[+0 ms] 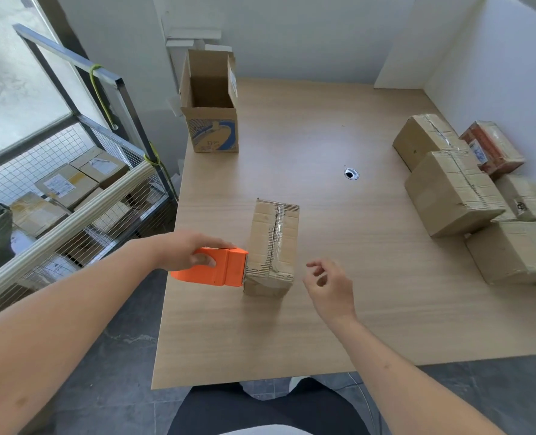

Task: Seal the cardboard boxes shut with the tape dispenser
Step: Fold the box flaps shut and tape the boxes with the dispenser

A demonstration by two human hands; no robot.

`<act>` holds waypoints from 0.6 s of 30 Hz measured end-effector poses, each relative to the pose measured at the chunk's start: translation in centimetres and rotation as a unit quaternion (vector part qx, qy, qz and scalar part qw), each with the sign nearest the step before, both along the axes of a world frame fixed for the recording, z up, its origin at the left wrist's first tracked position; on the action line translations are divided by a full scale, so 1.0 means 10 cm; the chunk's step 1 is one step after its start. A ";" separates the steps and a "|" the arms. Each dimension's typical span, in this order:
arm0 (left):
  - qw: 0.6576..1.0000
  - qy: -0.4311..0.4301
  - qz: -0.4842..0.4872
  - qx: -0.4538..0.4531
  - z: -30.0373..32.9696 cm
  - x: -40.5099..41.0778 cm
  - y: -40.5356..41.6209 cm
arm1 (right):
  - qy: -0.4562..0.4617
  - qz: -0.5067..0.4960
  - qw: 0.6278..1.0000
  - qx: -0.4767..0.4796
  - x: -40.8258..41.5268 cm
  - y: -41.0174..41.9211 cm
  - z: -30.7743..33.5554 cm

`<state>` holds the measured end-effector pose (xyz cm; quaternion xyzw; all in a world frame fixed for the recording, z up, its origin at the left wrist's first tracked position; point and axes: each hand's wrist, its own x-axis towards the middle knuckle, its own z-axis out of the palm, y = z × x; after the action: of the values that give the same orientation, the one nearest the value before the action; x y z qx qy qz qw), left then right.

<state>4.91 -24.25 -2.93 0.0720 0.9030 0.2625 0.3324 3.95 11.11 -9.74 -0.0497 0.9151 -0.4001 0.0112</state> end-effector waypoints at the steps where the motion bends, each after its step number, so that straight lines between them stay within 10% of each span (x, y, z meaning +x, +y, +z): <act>1: 1.000 -0.003 0.003 0.006 -0.02 -0.01 0.02 | 0.041 0.051 0.998 -0.001 0.00 -0.05 0.03; 5: 1.000 0.010 -0.005 0.025 -0.07 -0.03 0.24 | 0.046 0.238 0.966 0.089 -0.09 -0.24 0.07; 18: 0.996 0.038 0.054 0.055 -0.22 0.14 0.33 | 0.030 0.190 0.969 0.153 -0.53 -0.14 0.15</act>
<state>6.30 -20.94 -5.10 0.0516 0.9016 0.3266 0.2789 -1.32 9.69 -8.19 -0.2321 0.9392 -0.2442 0.0668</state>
